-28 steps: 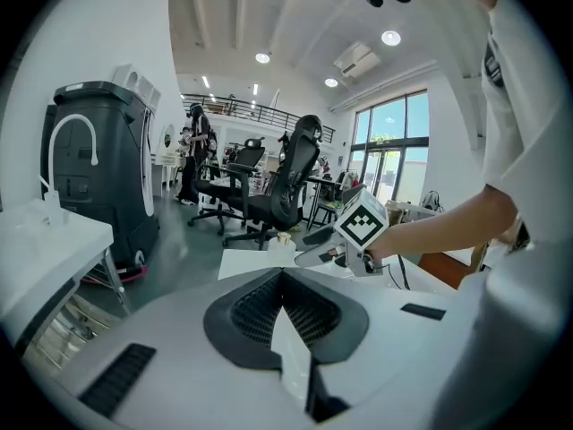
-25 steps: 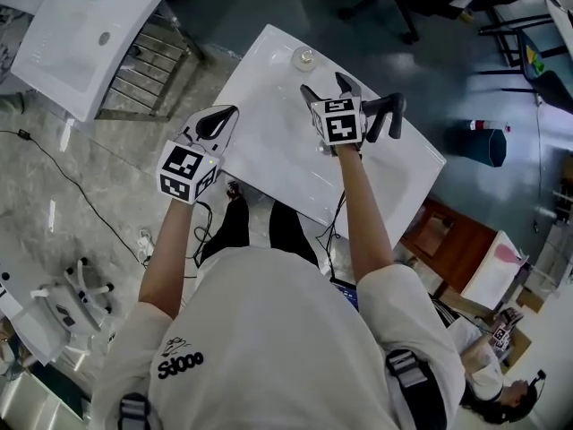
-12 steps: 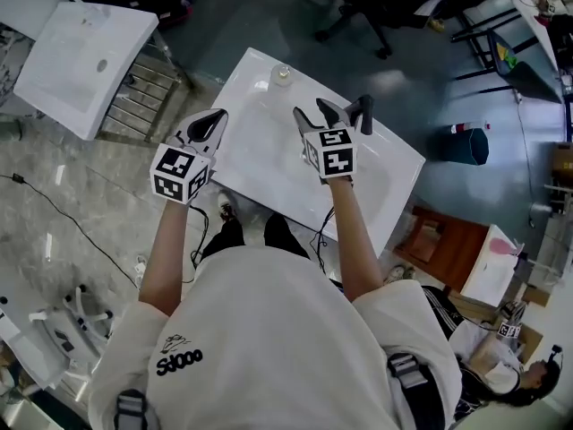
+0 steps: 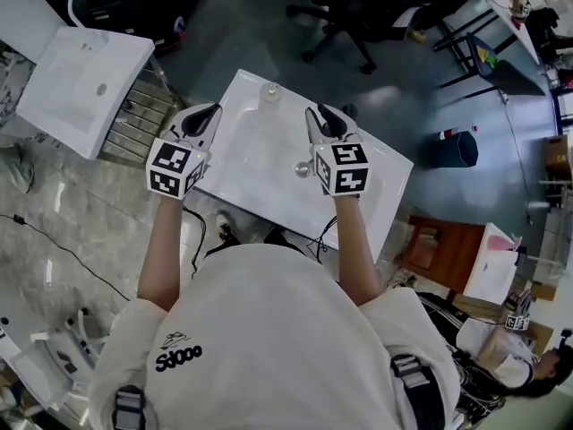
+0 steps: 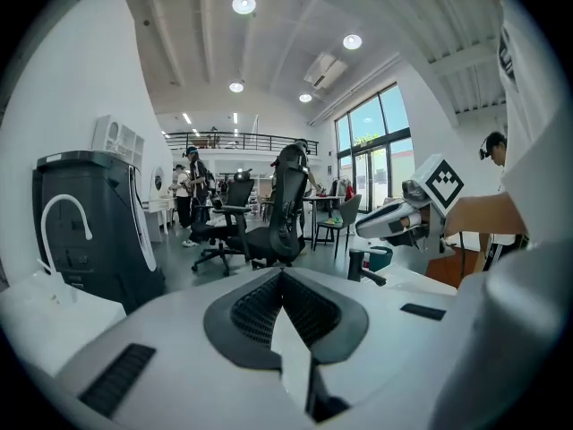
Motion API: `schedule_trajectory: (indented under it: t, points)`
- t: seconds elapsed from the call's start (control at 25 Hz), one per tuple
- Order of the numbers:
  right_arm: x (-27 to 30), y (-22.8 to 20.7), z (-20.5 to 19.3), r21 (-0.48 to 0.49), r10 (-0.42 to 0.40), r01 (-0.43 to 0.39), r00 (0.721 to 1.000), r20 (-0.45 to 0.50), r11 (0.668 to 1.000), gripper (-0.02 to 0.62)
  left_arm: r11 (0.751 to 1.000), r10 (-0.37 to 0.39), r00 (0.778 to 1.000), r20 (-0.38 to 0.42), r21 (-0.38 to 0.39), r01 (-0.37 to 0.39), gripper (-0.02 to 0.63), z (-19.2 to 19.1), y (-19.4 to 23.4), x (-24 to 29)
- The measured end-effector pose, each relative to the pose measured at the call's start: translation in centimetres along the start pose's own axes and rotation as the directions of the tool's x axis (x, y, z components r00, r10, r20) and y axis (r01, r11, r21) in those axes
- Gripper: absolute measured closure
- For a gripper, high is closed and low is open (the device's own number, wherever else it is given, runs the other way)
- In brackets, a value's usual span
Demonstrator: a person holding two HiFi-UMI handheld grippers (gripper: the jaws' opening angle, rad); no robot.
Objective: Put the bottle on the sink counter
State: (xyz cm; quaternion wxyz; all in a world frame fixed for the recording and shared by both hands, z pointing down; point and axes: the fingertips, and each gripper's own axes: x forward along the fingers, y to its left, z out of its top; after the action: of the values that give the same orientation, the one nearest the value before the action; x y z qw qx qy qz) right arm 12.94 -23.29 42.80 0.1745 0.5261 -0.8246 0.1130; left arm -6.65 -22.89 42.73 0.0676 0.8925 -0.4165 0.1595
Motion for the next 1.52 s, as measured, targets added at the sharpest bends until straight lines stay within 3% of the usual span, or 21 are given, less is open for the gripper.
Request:
schedule_trajectory:
  t: [0.24, 0.64, 1.0, 1.52]
  points:
    - [-2.4, -1.5, 5.3, -0.029, -0.058, 0.061, 0.991, 0.117, 0.998, 0.584, 0.999, 0.01, 0.999, 0.034, 0.043, -0.011, 0.6, 3.6, 0.7, 0.0]
    - [-6.0, -0.7, 10.8, -0.112, -0.03, 0.058, 0.971, 0.237, 0.992, 0.584, 0.993, -0.026, 0.992, 0.127, 0.118, 0.011, 0.6, 8.7, 0.1, -1.1]
    - [-7.6, 0.3, 12.9, -0.178, -0.003, 0.054, 0.961, 0.275, 0.983, 0.586, 0.984, -0.026, 0.982, 0.186, 0.177, -0.008, 0.6, 11.5, -1.4, -2.2]
    - [-7.4, 1.1, 12.7, -0.174, 0.026, 0.023, 0.962, 0.272, 0.984, 0.586, 0.984, -0.021, 0.986, 0.163, 0.176, -0.008, 0.6, 11.0, -1.3, -2.5]
